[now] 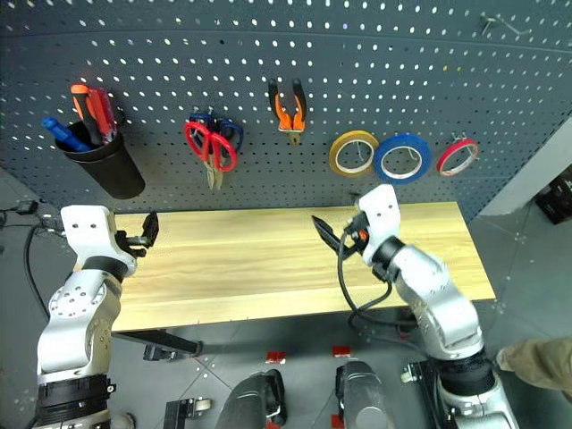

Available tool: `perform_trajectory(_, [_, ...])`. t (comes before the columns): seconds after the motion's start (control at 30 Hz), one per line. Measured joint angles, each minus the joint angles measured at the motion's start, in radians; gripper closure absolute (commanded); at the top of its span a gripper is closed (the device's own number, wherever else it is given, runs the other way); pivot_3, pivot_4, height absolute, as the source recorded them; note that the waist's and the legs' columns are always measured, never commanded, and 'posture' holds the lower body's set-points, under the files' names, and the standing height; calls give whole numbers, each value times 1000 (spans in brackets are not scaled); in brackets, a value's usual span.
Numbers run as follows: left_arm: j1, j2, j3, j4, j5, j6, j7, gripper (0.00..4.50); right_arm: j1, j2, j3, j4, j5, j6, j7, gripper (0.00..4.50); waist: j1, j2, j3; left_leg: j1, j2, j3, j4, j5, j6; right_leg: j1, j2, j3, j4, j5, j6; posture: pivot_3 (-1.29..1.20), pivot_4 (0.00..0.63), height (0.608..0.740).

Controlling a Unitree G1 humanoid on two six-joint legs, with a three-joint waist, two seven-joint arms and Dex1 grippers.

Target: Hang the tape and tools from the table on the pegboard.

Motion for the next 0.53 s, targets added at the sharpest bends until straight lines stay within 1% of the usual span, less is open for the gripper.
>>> perform_trajectory(0.13, [55,-50,50,13,-43,0,1,883,65,60,-84,212,-3,-147,-4,0,1,1,-28,3,1,-1,0,0,1,3,1,0,0,1,-1,-174,112,740])
perform_trajectory(0.23, [81,-57,93,41,-63,0,2,883,69,55,-124,372,-28,-271,3,0,3,2,-47,4,1,-1,0,-1,2,3,1,0,0,1,-2,-157,89,740])
perform_trajectory(0.37, [115,-67,101,47,-63,-6,4,883,54,26,-127,576,-102,-412,3,0,4,7,-78,5,0,-1,0,-1,2,4,2,1,0,2,-3,-136,66,740])
perform_trajectory(0.53, [144,-77,94,47,-39,-31,5,883,26,5,-151,749,-128,-500,6,0,5,11,-104,9,1,-1,0,-1,2,7,3,2,0,2,-3,-125,44,740])
